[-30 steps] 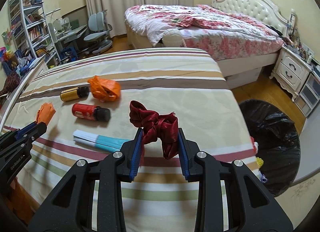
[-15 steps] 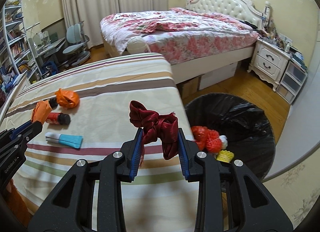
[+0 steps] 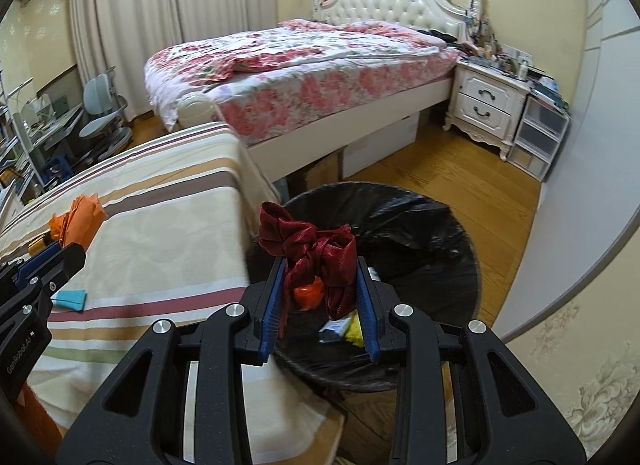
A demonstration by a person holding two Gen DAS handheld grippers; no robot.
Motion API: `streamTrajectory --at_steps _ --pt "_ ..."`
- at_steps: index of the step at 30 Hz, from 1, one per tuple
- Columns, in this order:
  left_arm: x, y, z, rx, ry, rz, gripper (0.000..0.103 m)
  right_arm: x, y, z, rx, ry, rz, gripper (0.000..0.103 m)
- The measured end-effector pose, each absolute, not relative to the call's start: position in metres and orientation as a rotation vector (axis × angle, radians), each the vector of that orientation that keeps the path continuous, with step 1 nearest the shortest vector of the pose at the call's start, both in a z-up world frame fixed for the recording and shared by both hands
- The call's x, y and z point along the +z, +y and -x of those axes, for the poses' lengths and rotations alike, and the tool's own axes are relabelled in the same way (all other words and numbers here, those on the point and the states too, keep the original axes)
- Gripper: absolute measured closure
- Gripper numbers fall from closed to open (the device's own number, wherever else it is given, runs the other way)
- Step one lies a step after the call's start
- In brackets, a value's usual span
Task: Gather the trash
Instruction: 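Carry both cloths over the black bin and open both tools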
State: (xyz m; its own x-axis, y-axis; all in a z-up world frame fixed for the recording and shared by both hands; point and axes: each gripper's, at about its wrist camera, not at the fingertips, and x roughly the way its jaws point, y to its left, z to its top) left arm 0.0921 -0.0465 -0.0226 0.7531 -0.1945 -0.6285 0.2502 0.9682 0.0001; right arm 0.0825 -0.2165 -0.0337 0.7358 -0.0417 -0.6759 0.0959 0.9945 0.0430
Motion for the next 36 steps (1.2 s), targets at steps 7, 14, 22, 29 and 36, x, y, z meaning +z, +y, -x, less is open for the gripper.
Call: streamTrajectory --at_steps 7,14,22,29,36 --pt "-0.028 -0.088 -0.108 -0.294 0.683 -0.121 0.078 -0.039 -0.249 -0.087 -0.125 0.739 -0.105 0.070" --pt "-0.034 -0.121 -0.121 -0.310 0.686 -0.153 0.078 -0.046 -0.269 -0.097 -0.145 0.748 -0.122 0.070" --pt "-0.045 -0.141 -0.133 -0.307 0.706 -0.180 0.078 -0.053 -0.283 -0.107 -0.169 0.757 -0.135 0.070" --pt "-0.052 -0.157 -0.139 -0.304 0.713 -0.208 0.078 -0.058 -0.290 -0.115 -0.182 0.762 -0.140 0.070" --pt "-0.057 -0.167 -0.144 -0.312 0.727 -0.223 0.078 -0.062 -0.300 -0.121 -0.191 0.769 -0.155 0.065"
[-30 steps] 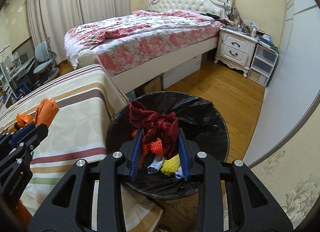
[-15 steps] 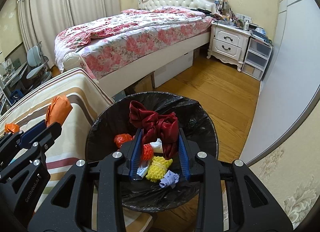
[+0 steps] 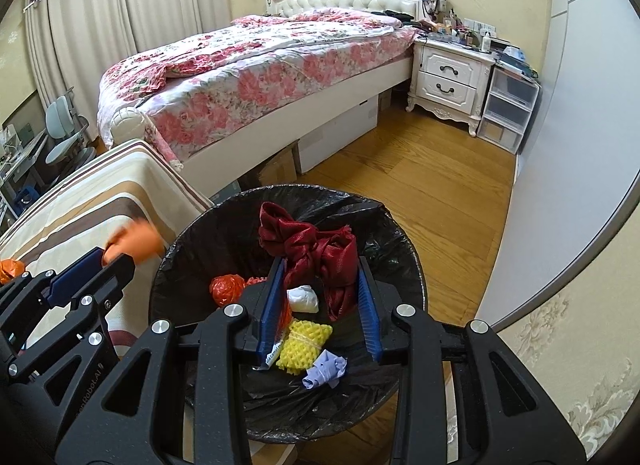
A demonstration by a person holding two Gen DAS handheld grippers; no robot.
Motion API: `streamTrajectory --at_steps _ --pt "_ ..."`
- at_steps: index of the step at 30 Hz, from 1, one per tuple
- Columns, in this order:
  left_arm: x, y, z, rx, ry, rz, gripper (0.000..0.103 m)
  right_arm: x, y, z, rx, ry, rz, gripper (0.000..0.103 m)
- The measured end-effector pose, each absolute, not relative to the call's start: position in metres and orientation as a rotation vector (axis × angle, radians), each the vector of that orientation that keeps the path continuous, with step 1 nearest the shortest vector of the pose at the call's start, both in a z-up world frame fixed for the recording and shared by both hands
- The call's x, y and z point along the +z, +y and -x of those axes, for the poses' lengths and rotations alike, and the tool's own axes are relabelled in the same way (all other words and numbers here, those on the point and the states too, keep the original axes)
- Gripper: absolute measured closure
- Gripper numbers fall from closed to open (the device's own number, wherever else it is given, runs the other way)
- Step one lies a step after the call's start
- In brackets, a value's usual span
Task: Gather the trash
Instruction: 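Carry both cloths over the black bin and open both tools, then move both tools back over the bottles and tube on the bed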
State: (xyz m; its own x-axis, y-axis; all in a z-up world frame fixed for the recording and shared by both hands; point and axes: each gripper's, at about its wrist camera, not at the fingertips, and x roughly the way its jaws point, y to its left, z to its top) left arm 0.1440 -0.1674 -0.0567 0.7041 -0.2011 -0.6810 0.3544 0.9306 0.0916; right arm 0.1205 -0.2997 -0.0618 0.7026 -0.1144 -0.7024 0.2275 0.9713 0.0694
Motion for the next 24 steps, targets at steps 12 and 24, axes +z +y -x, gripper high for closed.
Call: streamTrajectory --at_steps 12,24 --pt "-0.053 -0.162 -0.137 -0.293 0.726 -0.217 0.043 -0.059 -0.308 -0.116 -0.231 0.748 -0.172 0.045" --pt "-0.042 -0.103 -0.113 -0.217 0.731 -0.173 0.038 -0.053 -0.275 -0.095 -0.164 0.753 -0.157 0.044"
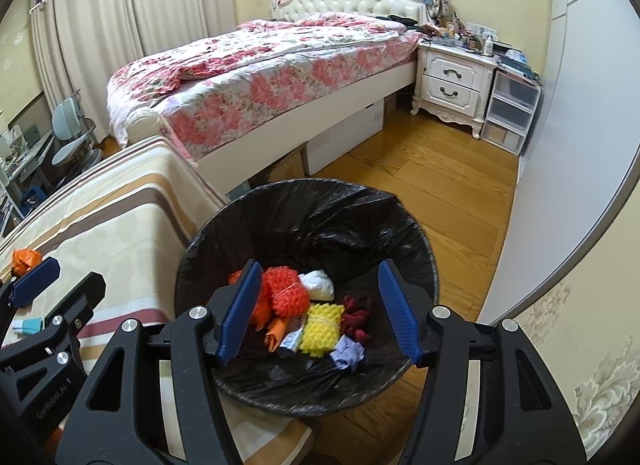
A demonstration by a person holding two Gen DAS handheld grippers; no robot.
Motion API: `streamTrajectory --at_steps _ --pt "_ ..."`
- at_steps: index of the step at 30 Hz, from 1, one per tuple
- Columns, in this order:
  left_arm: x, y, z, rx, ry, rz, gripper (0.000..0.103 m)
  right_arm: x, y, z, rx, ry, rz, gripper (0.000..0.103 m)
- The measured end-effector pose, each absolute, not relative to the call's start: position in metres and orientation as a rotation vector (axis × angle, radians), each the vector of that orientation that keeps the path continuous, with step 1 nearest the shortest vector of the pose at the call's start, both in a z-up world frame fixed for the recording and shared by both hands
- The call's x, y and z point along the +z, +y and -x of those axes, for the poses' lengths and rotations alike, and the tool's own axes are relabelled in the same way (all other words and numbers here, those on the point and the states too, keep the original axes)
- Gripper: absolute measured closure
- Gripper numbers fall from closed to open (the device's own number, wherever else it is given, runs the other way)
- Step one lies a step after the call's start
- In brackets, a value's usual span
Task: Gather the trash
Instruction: 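Move both tools back over the bottles and tube on the bed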
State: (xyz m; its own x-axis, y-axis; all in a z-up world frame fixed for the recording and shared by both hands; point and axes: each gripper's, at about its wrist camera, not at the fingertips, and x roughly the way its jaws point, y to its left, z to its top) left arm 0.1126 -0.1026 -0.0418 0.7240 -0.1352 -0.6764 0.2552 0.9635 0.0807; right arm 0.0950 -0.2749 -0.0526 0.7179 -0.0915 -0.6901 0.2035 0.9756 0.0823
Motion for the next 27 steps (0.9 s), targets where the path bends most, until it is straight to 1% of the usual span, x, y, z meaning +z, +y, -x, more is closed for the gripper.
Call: streamTrajectory --at_steps 18,21,27 --pt "-0.046 0.043 -0.060 0.028 0.779 -0.077 0.037 -0.043 -0.136 -0.087 0.115 0.778 -0.023 0.043" --pt "-0.050 0.063 -0.056 0.069 0.790 -0.060 0.037 -0.044 -0.116 -0.092 0.155 0.791 -0.003 0.039" --pt "-0.056 0.092 -0.054 0.121 0.816 -0.014 0.037 -0.047 -0.073 -0.100 0.216 0.807 0.055 0.039"
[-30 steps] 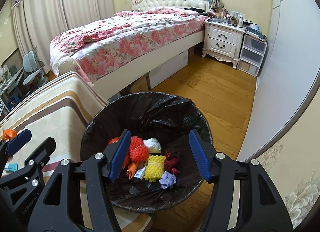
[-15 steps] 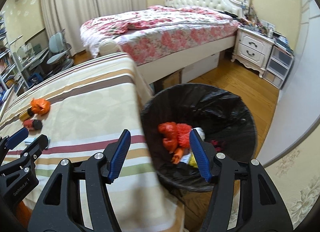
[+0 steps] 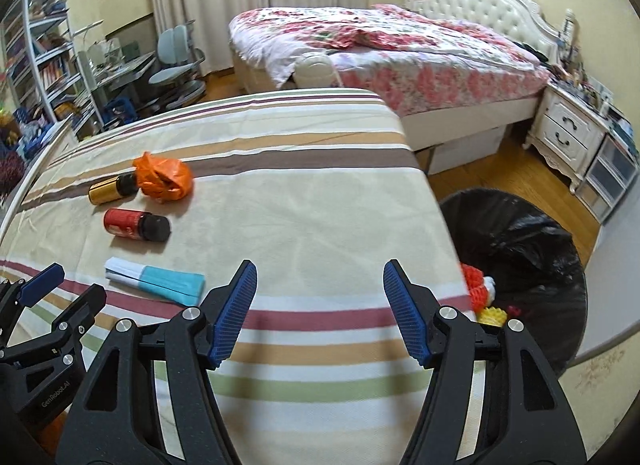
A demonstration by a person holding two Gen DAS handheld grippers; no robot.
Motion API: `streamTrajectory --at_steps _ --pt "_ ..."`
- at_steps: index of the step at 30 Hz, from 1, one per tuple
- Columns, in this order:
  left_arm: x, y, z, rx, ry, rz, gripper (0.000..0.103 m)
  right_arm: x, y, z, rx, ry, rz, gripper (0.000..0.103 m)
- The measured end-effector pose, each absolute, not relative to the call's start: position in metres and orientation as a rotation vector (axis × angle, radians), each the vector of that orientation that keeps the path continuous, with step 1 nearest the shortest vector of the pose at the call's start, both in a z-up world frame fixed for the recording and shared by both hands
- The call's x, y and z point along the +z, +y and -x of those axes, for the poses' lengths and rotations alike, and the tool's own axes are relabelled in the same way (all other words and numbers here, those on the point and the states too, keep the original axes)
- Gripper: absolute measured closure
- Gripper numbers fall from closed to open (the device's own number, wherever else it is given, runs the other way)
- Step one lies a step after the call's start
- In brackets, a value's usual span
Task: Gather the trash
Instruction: 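Move both tools back over the bottles and tube on the bed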
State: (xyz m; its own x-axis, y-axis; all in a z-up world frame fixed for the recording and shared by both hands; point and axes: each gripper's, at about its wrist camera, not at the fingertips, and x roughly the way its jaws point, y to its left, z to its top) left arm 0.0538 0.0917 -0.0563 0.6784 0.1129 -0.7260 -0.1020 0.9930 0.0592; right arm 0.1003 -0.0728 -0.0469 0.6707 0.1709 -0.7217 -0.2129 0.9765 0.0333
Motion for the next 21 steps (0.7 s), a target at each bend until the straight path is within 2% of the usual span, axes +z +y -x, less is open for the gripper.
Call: streamTrajectory --at_steps 21 --pt "-0.065 0.111 -0.063 0.132 0.864 0.033 0.037 -0.063 -0.027 -0.102 0.280 0.876 0.163 0.038"
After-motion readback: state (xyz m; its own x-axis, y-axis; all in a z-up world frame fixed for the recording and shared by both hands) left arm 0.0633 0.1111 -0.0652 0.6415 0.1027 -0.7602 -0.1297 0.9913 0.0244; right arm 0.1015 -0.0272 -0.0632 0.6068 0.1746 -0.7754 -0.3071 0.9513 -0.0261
